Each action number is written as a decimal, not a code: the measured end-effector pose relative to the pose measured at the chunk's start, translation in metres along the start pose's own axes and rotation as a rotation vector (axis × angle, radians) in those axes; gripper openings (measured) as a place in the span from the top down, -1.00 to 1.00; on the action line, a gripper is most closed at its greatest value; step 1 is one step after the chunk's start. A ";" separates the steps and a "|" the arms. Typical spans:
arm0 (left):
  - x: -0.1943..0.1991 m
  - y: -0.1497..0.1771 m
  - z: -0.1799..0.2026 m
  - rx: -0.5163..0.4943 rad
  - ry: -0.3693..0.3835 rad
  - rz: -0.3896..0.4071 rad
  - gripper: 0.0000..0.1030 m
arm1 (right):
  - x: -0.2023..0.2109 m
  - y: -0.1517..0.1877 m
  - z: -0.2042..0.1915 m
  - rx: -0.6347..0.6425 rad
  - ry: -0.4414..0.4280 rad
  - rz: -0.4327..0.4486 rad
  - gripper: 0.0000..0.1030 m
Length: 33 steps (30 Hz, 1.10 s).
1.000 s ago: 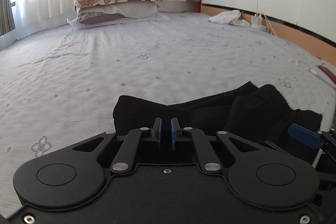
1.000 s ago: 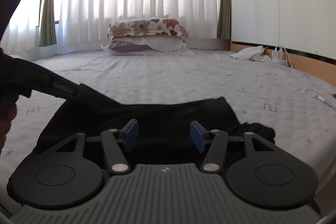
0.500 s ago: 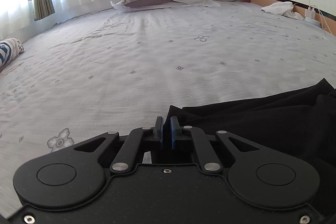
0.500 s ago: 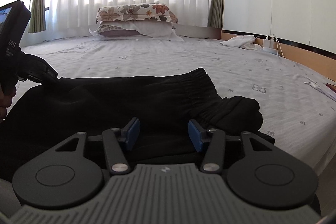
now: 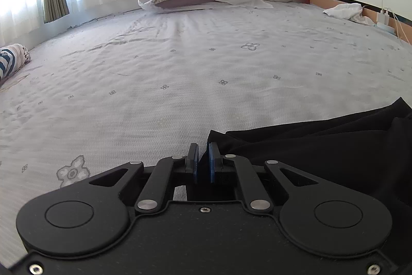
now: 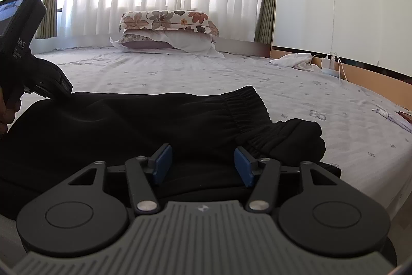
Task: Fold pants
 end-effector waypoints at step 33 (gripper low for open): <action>0.006 -0.002 -0.048 0.350 0.349 -0.108 -0.62 | -0.162 -0.071 0.124 -0.234 -0.467 -0.434 -0.91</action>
Point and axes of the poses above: each gripper's, at about its wrist camera, not at the fingertips, and x roughly against the way its jaws point, z to its right, y to its underside, the point moved 1 cm from there along -x, roughly the way its jaws point, and after that the axes turned 1 degree about y, right-handed, at the moved point
